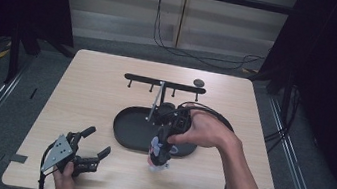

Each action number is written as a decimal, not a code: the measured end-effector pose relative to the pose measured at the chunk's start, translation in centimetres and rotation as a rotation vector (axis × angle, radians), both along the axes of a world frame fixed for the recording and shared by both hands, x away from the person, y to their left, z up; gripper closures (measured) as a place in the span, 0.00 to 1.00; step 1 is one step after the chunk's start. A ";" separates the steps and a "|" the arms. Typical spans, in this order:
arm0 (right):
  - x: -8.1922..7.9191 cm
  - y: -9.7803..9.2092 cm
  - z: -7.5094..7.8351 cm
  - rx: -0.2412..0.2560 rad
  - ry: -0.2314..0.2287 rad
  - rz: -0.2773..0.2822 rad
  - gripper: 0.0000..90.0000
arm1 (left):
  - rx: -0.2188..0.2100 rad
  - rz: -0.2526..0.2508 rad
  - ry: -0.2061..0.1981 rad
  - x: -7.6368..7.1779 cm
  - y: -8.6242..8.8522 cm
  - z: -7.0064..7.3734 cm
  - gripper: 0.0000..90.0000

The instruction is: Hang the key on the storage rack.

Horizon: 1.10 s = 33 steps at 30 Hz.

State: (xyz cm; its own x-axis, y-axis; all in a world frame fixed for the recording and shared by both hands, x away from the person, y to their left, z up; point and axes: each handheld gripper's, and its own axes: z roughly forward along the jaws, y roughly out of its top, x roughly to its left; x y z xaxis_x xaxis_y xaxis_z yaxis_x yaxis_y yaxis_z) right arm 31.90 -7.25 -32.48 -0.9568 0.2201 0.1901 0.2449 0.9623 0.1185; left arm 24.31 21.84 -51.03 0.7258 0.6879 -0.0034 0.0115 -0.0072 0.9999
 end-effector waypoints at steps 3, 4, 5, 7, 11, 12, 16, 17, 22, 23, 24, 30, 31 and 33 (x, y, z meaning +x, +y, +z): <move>0.6 0.3 0.4 -0.001 -0.006 0.005 0.97 | -0.002 0.000 0.000 0.0 0.0 0.0 0.17; 0.8 0.4 0.5 0.002 -0.005 0.009 0.97 | -0.002 0.000 0.000 0.0 0.0 0.0 0.17; 1.0 0.5 0.7 -0.003 -0.004 0.016 0.97 | -0.001 0.000 0.000 0.0 0.0 0.0 0.17; 1.3 0.7 1.1 0.003 -0.015 0.022 0.97 | -0.002 0.000 0.000 0.0 0.0 0.0 0.17; 1.6 0.9 1.8 -0.010 -0.022 0.018 0.97 | 0.000 -0.002 0.001 0.0 0.0 0.0 0.17; 1.7 0.9 1.9 -0.003 -0.027 0.011 0.97 | 0.000 -0.002 -0.001 0.0 0.0 0.0 0.17; 2.2 0.9 2.1 -0.012 -0.023 0.015 0.97 | -0.001 0.001 -0.001 0.0 0.0 0.0 0.17; 2.3 0.9 2.1 -0.007 -0.036 0.012 0.97 | -0.001 -0.002 -0.001 0.0 0.0 0.0 0.17; 2.9 1.0 2.7 -0.013 -0.039 0.005 0.97 | -0.005 0.000 0.004 0.0 0.0 0.0 0.17; 3.2 1.0 3.0 -0.017 -0.048 0.007 0.97 | -0.003 -0.003 0.000 0.0 0.0 0.0 0.17; 3.2 1.0 3.2 -0.015 -0.046 0.002 0.97 | -0.001 -0.004 0.003 0.0 0.0 0.0 0.17; 4.4 1.0 3.8 -0.021 -0.051 -0.007 0.97 | -0.007 0.003 0.006 -0.1 0.0 0.0 0.17; 4.5 1.0 3.9 -0.022 -0.048 -0.012 0.97 | -0.008 0.001 0.007 -0.1 0.0 0.0 0.17; 5.0 1.1 4.0 -0.021 -0.041 -0.014 0.97 | -0.005 0.005 0.005 -0.1 0.0 0.0 0.17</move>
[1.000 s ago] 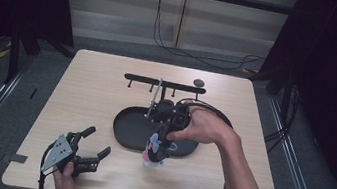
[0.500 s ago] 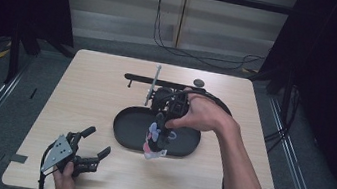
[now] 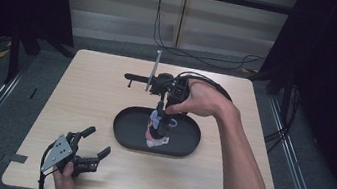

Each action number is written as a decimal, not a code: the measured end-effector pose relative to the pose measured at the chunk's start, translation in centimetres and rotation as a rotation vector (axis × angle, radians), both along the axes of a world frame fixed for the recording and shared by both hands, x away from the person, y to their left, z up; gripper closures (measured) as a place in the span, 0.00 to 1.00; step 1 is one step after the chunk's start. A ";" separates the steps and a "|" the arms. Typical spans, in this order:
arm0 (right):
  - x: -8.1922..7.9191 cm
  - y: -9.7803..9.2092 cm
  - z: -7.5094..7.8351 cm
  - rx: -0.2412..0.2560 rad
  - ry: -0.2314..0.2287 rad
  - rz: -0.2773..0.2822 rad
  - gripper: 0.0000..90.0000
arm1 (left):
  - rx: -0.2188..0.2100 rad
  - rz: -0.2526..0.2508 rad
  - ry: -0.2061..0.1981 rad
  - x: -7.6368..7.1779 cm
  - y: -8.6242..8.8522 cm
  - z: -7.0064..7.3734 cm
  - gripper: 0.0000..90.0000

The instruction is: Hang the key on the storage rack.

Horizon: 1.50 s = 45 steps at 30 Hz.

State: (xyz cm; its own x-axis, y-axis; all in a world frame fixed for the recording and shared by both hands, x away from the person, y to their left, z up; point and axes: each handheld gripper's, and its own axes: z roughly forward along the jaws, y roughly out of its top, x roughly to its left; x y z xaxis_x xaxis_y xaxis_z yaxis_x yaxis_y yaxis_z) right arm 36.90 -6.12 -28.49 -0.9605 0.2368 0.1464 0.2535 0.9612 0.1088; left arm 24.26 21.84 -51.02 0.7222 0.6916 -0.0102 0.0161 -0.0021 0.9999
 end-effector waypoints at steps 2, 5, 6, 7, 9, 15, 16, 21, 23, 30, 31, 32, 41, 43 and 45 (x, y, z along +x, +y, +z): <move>0.5 0.2 0.1 -0.009 -0.009 -0.004 0.97 | 0.002 0.000 0.000 0.0 0.0 0.0 0.17; 0.8 0.4 0.1 -0.010 -0.007 -0.002 0.97 | -0.001 -0.001 -0.001 0.0 0.0 0.0 0.17; 1.0 0.5 0.0 -0.010 -0.006 -0.003 0.97 | -0.002 0.001 -0.004 0.0 0.0 0.0 0.17; 1.5 0.8 -0.2 -0.023 -0.004 -0.005 0.97 | -0.005 0.002 -0.005 0.0 0.0 0.0 0.17; 1.9 0.8 -0.2 -0.031 0.007 -0.015 0.97 | -0.003 0.000 -0.005 0.0 0.0 0.0 0.17; 3.0 0.9 0.3 -0.042 -0.011 -0.043 0.97 | -0.012 0.001 -0.004 0.0 -0.1 0.0 0.17; 3.0 0.9 0.3 -0.042 -0.011 -0.043 0.97 | -0.012 0.001 -0.004 0.0 -0.1 0.0 0.17; 3.7 1.0 0.2 -0.052 -0.025 -0.042 0.97 | -0.002 -0.001 -0.005 0.0 0.0 0.0 0.17; 4.3 0.9 0.5 -0.043 -0.024 -0.049 0.97 | 0.001 -0.006 -0.008 0.1 0.0 0.0 0.17; 5.5 0.9 1.0 -0.039 -0.039 -0.071 0.97 | 0.001 -0.006 -0.008 0.1 0.0 0.0 0.17; 5.7 0.9 1.0 -0.040 -0.034 -0.065 0.97 | 0.001 -0.006 -0.008 0.1 0.0 0.0 0.17; 5.8 0.9 1.0 -0.040 -0.036 -0.068 0.97 | 0.003 -0.007 -0.007 0.1 0.0 0.0 0.17; 7.2 1.3 -0.1 -0.063 -0.010 -0.075 0.97 | 0.010 -0.014 -0.008 0.1 0.0 0.0 0.17; 7.5 1.3 -0.4 -0.084 -0.013 -0.085 0.97 | -0.010 -0.017 0.005 0.0 -0.1 0.0 0.17; 7.9 1.1 -0.5 -0.070 -0.007 -0.090 0.97 | 0.006 -0.014 -0.005 0.1 0.0 0.0 0.17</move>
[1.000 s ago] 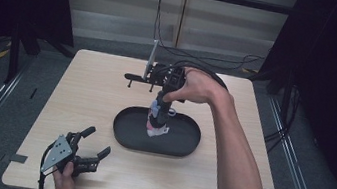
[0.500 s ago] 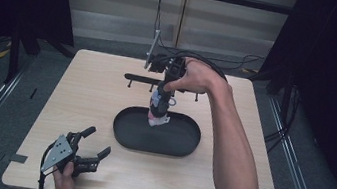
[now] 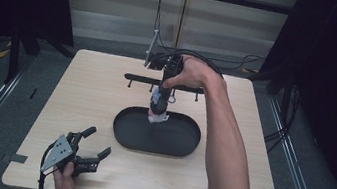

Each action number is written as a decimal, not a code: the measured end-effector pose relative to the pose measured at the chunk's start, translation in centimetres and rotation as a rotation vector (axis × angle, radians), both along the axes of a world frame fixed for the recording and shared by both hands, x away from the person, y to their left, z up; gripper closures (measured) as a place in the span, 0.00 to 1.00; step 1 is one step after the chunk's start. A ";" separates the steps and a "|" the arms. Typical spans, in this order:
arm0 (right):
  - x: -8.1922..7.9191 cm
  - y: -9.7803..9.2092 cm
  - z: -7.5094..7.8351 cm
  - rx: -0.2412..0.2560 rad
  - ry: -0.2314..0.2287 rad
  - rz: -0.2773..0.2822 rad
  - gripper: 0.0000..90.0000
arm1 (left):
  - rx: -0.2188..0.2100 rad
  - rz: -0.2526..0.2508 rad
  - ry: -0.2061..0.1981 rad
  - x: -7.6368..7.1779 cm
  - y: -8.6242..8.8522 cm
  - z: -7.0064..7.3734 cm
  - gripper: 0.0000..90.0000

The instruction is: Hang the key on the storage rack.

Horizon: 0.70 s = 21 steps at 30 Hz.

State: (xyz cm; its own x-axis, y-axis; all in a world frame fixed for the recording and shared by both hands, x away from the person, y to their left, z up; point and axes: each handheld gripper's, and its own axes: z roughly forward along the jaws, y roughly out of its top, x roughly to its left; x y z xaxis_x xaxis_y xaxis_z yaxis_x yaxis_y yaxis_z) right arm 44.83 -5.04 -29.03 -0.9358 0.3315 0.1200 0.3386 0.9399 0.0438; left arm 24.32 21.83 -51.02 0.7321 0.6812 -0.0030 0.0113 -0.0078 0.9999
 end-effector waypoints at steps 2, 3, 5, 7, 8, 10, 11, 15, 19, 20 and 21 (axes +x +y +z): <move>0.2 -0.1 0.0 0.000 -0.008 -0.002 0.97 | -0.002 0.001 -0.002 0.0 0.0 0.0 0.17; 0.3 -0.1 0.0 0.003 -0.006 0.000 0.97 | 0.000 0.004 -0.006 0.0 0.0 0.0 0.17; 0.3 -0.1 -0.1 -0.004 -0.004 0.000 0.97 | 0.005 0.002 -0.007 0.0 0.0 0.0 0.17; 0.4 -0.1 -0.2 -0.006 -0.005 -0.005 0.97 | -0.009 -0.003 0.008 0.0 -0.1 0.0 0.17; 0.5 -0.1 -0.3 -0.002 -0.007 0.000 0.97 | -0.011 -0.001 0.008 0.0 -0.1 0.0 0.17; 0.6 -0.1 -0.2 0.013 -0.014 0.002 0.97 | -0.006 0.001 -0.003 0.0 0.0 0.0 0.17; 0.6 -0.1 -0.3 0.017 -0.015 0.007 0.97 | -0.008 0.002 -0.001 0.0 -0.1 0.0 0.17; 0.8 -0.3 -0.5 0.005 -0.024 0.011 0.97 | -0.011 -0.001 0.006 0.0 -0.1 0.0 0.17; 0.9 -0.6 -0.5 0.004 -0.027 0.010 0.97 | -0.003 0.000 -0.001 0.0 0.0 0.0 0.17; 0.8 -0.6 -0.5 0.000 -0.033 0.012 0.97 | -0.003 0.002 -0.002 0.0 0.0 0.0 0.17; 0.8 -0.7 -0.5 0.000 -0.039 0.011 0.97 | -0.003 0.001 -0.002 0.0 0.0 0.0 0.17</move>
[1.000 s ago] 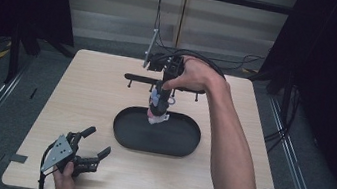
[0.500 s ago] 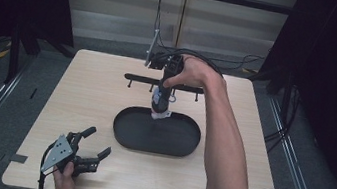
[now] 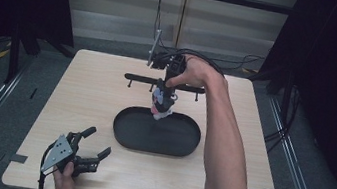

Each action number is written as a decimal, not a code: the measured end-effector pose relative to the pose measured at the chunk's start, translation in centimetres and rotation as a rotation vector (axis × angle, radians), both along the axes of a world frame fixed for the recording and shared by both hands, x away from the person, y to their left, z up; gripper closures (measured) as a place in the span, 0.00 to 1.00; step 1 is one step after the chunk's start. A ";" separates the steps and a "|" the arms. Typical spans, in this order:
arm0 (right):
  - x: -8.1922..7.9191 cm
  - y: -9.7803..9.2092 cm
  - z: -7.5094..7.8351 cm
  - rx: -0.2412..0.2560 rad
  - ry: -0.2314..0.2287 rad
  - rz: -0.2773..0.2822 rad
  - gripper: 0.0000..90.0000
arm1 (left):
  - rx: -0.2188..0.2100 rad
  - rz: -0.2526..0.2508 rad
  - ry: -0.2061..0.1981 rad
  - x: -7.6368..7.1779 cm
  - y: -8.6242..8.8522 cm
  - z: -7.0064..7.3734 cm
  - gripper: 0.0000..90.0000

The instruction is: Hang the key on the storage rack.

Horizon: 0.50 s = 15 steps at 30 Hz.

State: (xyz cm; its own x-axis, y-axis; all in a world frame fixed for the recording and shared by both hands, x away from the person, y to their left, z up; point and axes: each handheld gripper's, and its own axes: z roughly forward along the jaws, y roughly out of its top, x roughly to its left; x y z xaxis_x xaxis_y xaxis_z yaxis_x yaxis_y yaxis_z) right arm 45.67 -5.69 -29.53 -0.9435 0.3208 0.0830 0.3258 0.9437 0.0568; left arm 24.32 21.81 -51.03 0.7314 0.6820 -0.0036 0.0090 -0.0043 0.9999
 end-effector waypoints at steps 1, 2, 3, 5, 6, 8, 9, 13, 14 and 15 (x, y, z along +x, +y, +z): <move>0.0 -0.1 0.0 0.000 -0.005 0.001 0.97 | 0.004 0.002 -0.004 0.0 0.0 0.0 0.17; 0.1 -0.1 0.1 -0.002 -0.008 -0.003 0.97 | 0.004 0.003 -0.005 0.0 0.0 0.0 0.17; 0.1 -0.2 0.0 0.005 -0.011 -0.006 0.97 | 0.006 0.002 -0.004 0.0 0.0 0.0 0.17; 0.3 -0.2 0.0 0.004 -0.023 -0.009 0.97 | -0.002 0.001 0.002 0.0 0.0 0.0 0.17; 0.3 -0.2 0.0 0.006 -0.024 -0.008 0.97 | 0.008 0.002 -0.006 0.0 0.1 0.0 0.17; 0.4 -0.2 0.0 0.006 -0.026 -0.008 0.97 | 0.009 0.001 -0.008 0.0 0.1 0.0 0.17; 0.4 -0.2 -0.1 0.005 -0.028 -0.007 0.96 | 0.000 -0.002 0.002 0.0 0.0 0.0 0.17; 0.5 -0.3 0.1 0.011 -0.048 -0.015 0.97 | 0.006 0.003 -0.002 0.0 0.0 0.0 0.17; 0.5 -0.3 0.0 0.009 -0.038 -0.019 0.97 | -0.002 -0.002 0.006 -0.1 0.0 0.0 0.17; 0.5 -0.3 -0.1 0.004 -0.040 -0.021 0.97 | 0.007 0.001 -0.001 0.0 0.0 0.0 0.17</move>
